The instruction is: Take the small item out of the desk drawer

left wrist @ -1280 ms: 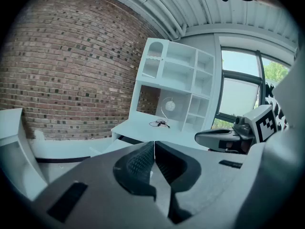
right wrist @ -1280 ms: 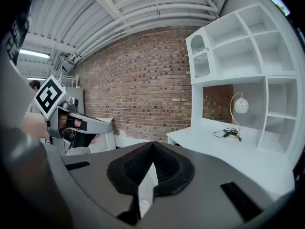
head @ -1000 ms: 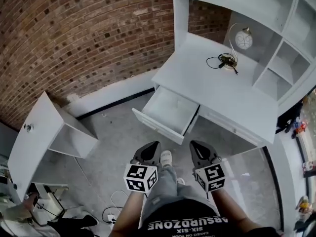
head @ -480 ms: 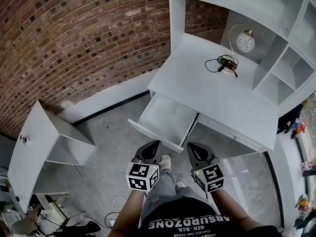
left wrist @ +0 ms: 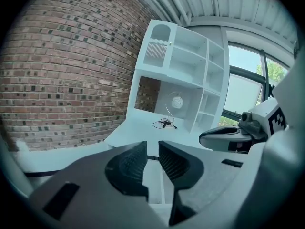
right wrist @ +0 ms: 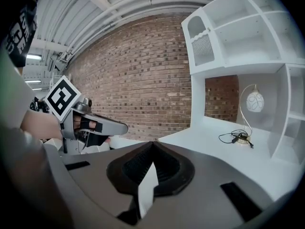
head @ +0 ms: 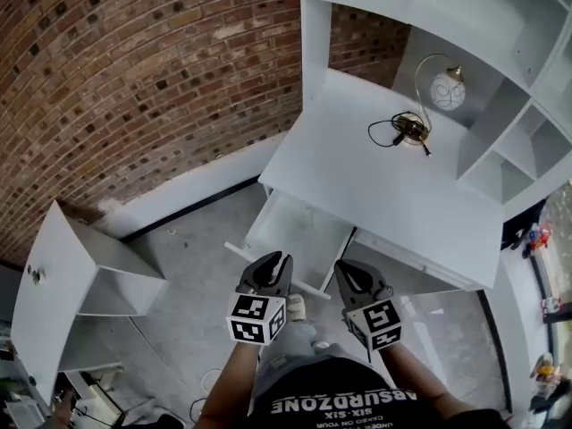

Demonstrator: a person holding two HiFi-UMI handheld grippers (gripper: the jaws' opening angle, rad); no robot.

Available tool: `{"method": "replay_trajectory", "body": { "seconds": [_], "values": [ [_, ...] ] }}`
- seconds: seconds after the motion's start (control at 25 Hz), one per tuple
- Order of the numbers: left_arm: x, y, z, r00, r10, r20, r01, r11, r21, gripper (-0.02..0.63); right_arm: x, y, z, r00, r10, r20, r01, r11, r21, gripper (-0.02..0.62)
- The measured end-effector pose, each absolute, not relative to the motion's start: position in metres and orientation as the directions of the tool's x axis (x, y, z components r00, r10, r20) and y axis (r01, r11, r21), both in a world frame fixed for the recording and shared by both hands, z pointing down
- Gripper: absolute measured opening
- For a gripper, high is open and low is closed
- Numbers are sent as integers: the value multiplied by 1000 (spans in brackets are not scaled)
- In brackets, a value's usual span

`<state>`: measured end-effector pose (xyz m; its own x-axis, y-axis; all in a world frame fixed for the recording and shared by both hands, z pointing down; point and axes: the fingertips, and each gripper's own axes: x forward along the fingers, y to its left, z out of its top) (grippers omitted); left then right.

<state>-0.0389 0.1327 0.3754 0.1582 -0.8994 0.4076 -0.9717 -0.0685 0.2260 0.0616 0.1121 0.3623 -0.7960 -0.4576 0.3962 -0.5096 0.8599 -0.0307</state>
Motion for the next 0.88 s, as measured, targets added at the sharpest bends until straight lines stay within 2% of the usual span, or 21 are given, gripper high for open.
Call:
{"method": "replay_trajectory", "body": {
  "seconds": [0.2,0.4,0.88],
  "values": [
    [-52,106,379,155,-893,422,-973,-64,222,135,49,89,364,-790,-464,402,-521,853,-40,-2],
    [-60,85,385,154,-883,444,-973,-56,225,186,46,70,372,-778,-467,420,-534,844,-52,-2],
    [-73,40,408,209,-850,484,-965,-101,240,207,38,32,380,-736,-521,432,-596,802,-48,-2]
  ]
}}
